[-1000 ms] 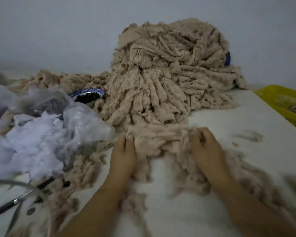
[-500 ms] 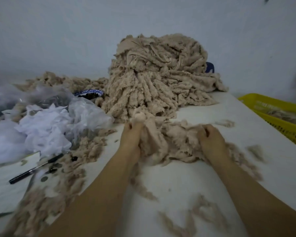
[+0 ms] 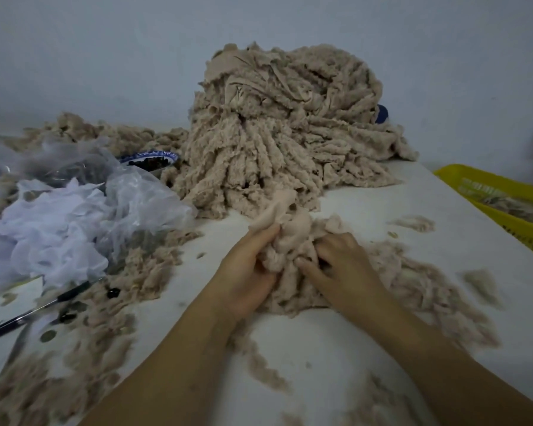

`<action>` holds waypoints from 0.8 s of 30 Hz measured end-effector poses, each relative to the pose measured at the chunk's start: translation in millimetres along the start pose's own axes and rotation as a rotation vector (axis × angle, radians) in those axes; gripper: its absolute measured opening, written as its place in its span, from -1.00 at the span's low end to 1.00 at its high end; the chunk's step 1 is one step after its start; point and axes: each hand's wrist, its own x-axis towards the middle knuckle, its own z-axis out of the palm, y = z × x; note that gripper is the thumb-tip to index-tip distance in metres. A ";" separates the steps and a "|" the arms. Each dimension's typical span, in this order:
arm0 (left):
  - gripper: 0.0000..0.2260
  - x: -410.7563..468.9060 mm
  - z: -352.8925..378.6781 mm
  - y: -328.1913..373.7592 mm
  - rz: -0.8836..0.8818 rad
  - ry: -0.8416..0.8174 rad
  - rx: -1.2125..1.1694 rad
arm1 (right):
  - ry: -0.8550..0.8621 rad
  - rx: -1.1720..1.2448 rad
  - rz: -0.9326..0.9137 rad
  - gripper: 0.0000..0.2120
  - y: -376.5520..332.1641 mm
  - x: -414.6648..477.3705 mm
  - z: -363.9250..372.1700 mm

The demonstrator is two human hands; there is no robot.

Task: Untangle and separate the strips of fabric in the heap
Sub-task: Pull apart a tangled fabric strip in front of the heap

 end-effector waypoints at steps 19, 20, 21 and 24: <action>-0.61 -3.8 -1.4 4.0 0.564 0.398 1.095 | 0.408 0.603 0.309 -0.51 -7.3 13.0 -15.0; -0.69 -4.4 2.6 1.0 0.494 0.280 1.087 | 0.372 0.581 0.248 -0.56 -11.6 12.7 -14.7; -0.72 -5.3 5.7 -3.4 0.408 0.171 1.097 | 0.315 0.581 0.184 -0.63 -15.7 11.8 -13.0; -0.82 -5.8 5.6 -8.4 0.287 0.106 0.950 | 0.222 0.679 0.060 -0.68 -23.6 7.7 -8.8</action>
